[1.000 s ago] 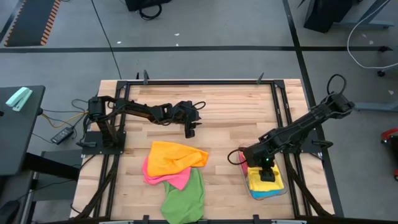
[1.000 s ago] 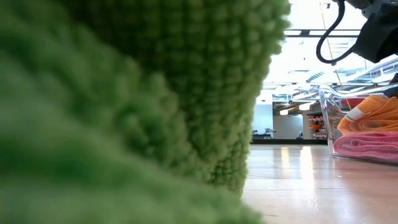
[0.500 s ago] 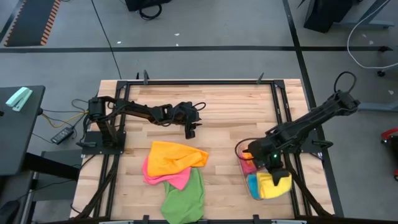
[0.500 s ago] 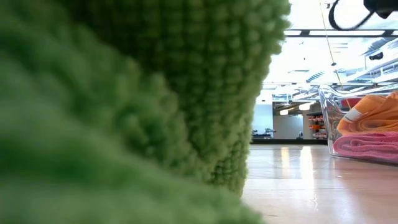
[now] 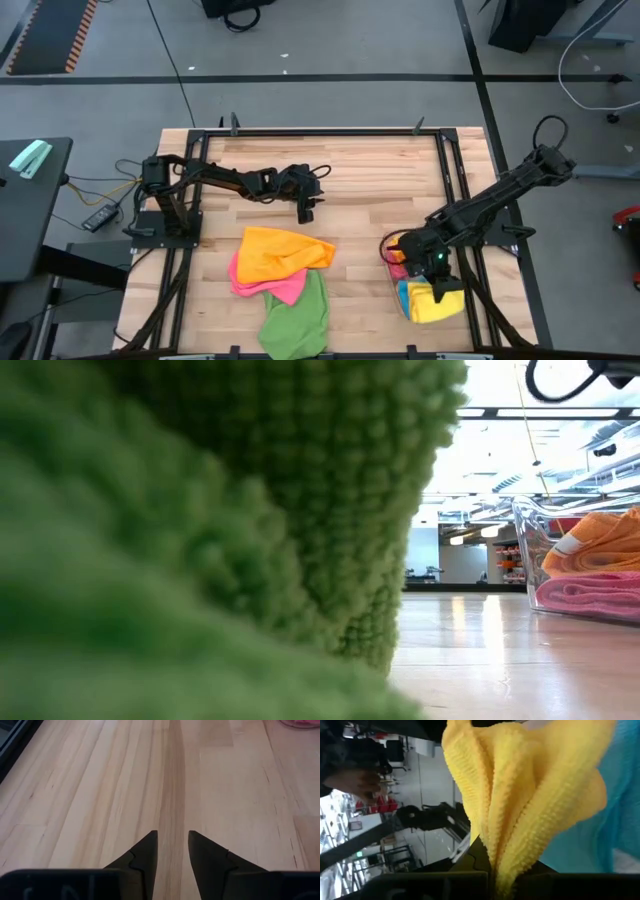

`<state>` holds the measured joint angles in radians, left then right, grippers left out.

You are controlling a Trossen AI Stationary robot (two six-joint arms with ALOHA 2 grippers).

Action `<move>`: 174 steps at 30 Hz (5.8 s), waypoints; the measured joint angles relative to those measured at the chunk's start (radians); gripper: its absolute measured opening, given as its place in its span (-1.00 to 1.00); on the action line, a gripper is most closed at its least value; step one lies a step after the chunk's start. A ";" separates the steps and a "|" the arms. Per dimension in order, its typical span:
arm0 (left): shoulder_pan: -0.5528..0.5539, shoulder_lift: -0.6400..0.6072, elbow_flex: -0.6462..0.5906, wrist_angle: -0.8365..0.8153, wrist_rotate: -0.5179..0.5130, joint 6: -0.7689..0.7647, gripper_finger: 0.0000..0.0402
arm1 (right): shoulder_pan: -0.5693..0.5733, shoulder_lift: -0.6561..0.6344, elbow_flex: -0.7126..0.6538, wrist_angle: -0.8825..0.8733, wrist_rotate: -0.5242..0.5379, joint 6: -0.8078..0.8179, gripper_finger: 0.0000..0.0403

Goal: Fold microfiber towels
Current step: Put the folded yellow towel into the transparent bin, then fold the orange towel

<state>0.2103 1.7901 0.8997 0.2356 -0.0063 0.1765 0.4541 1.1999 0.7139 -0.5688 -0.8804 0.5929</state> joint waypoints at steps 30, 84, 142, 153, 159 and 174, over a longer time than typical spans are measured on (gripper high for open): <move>0.000 0.000 0.000 -0.002 0.000 0.003 -0.47 | 0.031 0.221 0.000 0.035 0.118 0.163 -0.28; -0.140 -0.156 0.000 -0.586 0.307 -0.093 -0.25 | -0.238 -0.022 -0.001 0.549 1.193 -0.418 0.25; -0.432 -0.154 -0.002 -0.543 -0.758 -0.506 -0.81 | -0.417 0.453 0.081 1.129 0.957 -0.744 0.25; -0.378 -0.155 0.000 -0.413 -0.933 -0.116 -0.93 | -0.405 0.453 0.081 1.072 0.923 -0.737 0.25; -0.323 -0.155 0.000 -0.387 -0.906 0.138 -0.82 | -0.410 0.453 0.081 1.063 0.921 -0.806 0.25; -0.290 -0.155 0.000 -0.115 -0.904 0.567 -0.87 | -0.472 0.425 0.125 0.968 1.236 -1.079 0.25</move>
<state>-0.0795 1.6352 0.8997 0.1205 -0.9104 0.7437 -0.0183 1.6253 0.8392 0.3996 0.3553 -0.4864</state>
